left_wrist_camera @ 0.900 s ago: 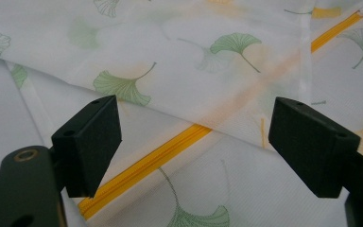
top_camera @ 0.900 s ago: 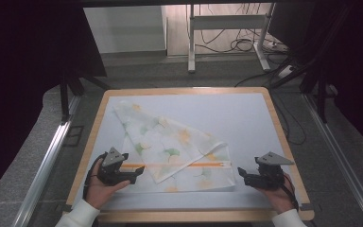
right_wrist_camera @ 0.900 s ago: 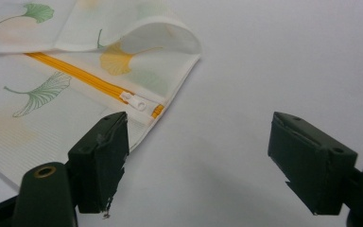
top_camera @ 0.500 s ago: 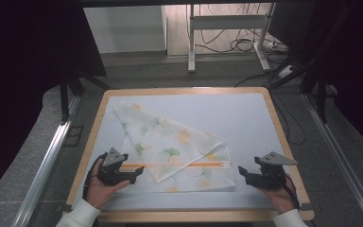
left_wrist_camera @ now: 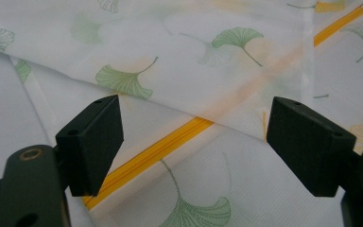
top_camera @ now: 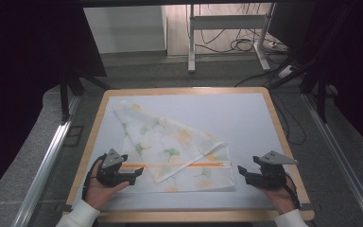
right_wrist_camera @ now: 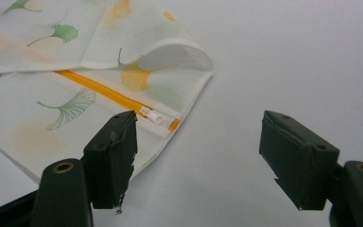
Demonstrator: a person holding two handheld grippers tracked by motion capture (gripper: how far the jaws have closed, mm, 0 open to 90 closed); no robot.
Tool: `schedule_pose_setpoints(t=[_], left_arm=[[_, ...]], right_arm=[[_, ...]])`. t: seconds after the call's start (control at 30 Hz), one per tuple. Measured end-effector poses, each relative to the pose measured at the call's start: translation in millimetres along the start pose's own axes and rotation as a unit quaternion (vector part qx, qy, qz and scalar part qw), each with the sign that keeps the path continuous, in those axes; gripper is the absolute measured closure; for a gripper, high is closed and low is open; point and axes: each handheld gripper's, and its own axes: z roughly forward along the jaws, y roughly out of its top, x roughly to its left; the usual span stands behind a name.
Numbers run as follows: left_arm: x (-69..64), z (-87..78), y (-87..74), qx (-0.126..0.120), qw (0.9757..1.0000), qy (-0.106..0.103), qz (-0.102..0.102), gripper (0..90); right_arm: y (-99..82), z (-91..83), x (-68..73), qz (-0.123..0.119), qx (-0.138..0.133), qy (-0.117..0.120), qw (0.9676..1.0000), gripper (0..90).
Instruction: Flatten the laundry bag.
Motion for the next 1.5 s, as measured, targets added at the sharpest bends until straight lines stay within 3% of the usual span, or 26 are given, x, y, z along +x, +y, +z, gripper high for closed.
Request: schedule_pose_setpoints(t=[0.13, 0.6, 0.93, 1.07, 1.27, 1.37, 1.5], left_arm=[[-0.7, 0.4, -0.7, 0.000, 1.0000, -0.003, 0.000, 19.6], [0.1, 0.1, -1.5, 0.000, 1.0000, 0.002, -0.006, 19.4], [-0.1, 0.3, -2.1, 0.000, 0.9999, 0.007, -0.009, 19.4], [1.3, 0.8, -3.6, -0.001, 0.9999, 0.008, -0.014, 19.3], [1.9, 4.3, -4.3, 0.009, 0.9999, 0.009, -0.008, 19.2], [2.8, 2.9, -3.9, 0.002, 0.9998, 0.003, -0.020, 19.2], [2.1, 3.3, -4.0, 0.005, 0.9997, 0.010, -0.021, 19.2]], right_arm=[[7.2, -1.1, 6.0, -0.010, 0.003, -0.004, 0.9999, 27.9], [28.3, 7.5, 27.3, -0.035, -0.007, 0.031, 0.9989, 29.7], [43.1, 19.4, 46.6, -0.045, 0.004, 0.045, 0.9980, 30.0], [56.0, 27.3, 63.3, -0.060, 0.003, 0.059, 0.9964, 30.2], [63.8, 38.0, 74.8, -0.071, 0.006, 0.075, 0.9947, 30.5], [67.1, 43.6, 82.2, -0.081, 0.009, 0.082, 0.9933, 30.5], [72.7, 47.7, 89.2, -0.086, 0.009, 0.088, 0.9924, 30.4]])
